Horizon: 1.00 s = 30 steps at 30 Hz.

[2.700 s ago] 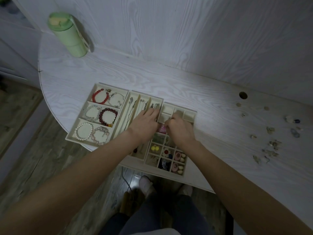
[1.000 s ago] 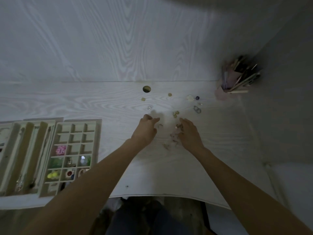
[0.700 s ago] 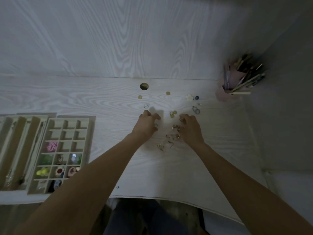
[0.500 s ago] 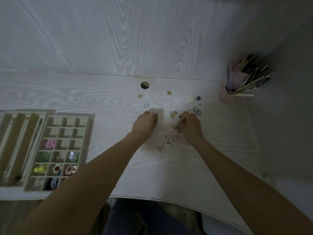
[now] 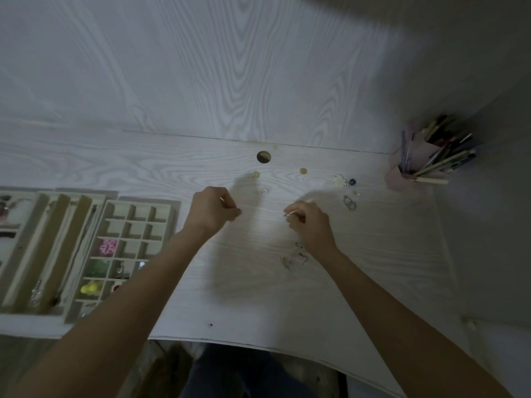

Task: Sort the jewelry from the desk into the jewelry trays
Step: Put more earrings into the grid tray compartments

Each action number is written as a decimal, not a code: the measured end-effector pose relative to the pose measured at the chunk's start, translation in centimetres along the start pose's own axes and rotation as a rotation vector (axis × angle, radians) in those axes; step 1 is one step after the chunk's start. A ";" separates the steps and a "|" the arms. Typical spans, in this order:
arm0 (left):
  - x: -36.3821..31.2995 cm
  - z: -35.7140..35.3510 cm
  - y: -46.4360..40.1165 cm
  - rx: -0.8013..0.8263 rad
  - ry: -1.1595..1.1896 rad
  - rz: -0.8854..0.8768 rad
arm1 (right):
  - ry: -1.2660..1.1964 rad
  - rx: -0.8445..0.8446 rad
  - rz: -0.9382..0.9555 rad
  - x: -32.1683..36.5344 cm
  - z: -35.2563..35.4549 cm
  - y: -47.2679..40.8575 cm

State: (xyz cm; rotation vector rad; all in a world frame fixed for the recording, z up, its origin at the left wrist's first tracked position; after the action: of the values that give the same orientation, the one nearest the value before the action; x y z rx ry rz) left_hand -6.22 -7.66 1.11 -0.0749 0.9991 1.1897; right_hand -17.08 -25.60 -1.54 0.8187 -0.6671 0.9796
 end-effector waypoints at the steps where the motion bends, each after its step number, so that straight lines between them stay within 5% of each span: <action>1: 0.7 0.8 0.4 0.006 0.024 0.016 | -0.011 0.038 0.002 0.6 -0.8 0.0; 11: 8.3 9.5 3.8 -0.010 0.302 0.092 | -0.174 0.156 0.029 8.1 -10.0 -0.4; 21: 14.0 13.5 5.0 0.082 0.334 0.130 | -0.144 0.204 0.005 12.2 -16.7 -0.4; 30: 16.1 12.5 5.6 0.074 -0.011 0.024 | -0.109 0.185 -0.014 12.7 -18.9 0.3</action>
State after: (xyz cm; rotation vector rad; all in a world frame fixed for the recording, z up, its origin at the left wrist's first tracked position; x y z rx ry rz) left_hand -2.80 13.16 0.06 0.0024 1.0364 1.1729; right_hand -9.82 -3.99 -1.44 1.0441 -0.6704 0.9993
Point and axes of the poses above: each hand's wrist, its own y-axis away from the middle knuckle, its own z-axis out of the back of the hand, x = y × z, the point moved 1 cm from there along -y, towards the middle knuckle, and after that the axes turned 9 degrees about x, right-handed, at the moved point
